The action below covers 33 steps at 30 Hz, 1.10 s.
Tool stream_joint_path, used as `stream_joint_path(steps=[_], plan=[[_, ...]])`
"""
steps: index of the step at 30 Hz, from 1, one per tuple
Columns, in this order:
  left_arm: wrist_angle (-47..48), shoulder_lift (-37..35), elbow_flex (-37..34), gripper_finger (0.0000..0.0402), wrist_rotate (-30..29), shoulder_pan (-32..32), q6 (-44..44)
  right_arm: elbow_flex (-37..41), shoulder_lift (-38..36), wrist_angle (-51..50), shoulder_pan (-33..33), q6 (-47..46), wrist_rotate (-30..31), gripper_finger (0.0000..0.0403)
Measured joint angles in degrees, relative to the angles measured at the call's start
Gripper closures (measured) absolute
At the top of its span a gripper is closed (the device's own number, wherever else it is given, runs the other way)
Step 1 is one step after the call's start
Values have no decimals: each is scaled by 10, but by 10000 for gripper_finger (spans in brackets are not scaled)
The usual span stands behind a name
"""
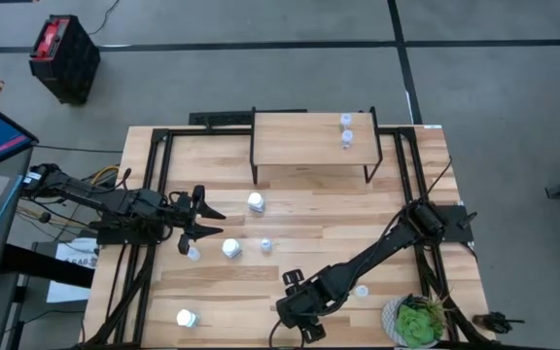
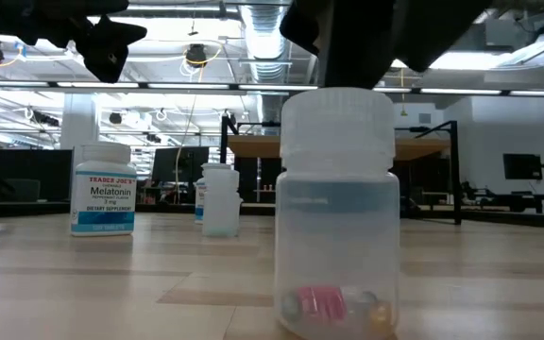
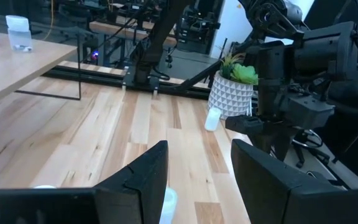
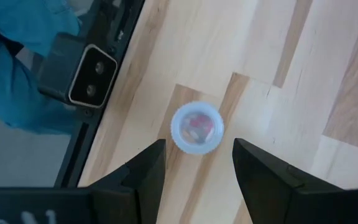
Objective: Pick and place medicine bottles onto shelf by color
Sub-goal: Put the transparent medicine bottle onto the right side of the shelf
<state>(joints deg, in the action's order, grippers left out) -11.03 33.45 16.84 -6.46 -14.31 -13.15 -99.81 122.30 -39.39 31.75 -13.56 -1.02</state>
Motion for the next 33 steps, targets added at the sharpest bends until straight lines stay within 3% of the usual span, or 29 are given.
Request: stream_joint_path(steps=[33], plan=[[0, 0, 0, 237, 0, 0, 0, 0, 19, 37, -1, 1, 8, 194]])
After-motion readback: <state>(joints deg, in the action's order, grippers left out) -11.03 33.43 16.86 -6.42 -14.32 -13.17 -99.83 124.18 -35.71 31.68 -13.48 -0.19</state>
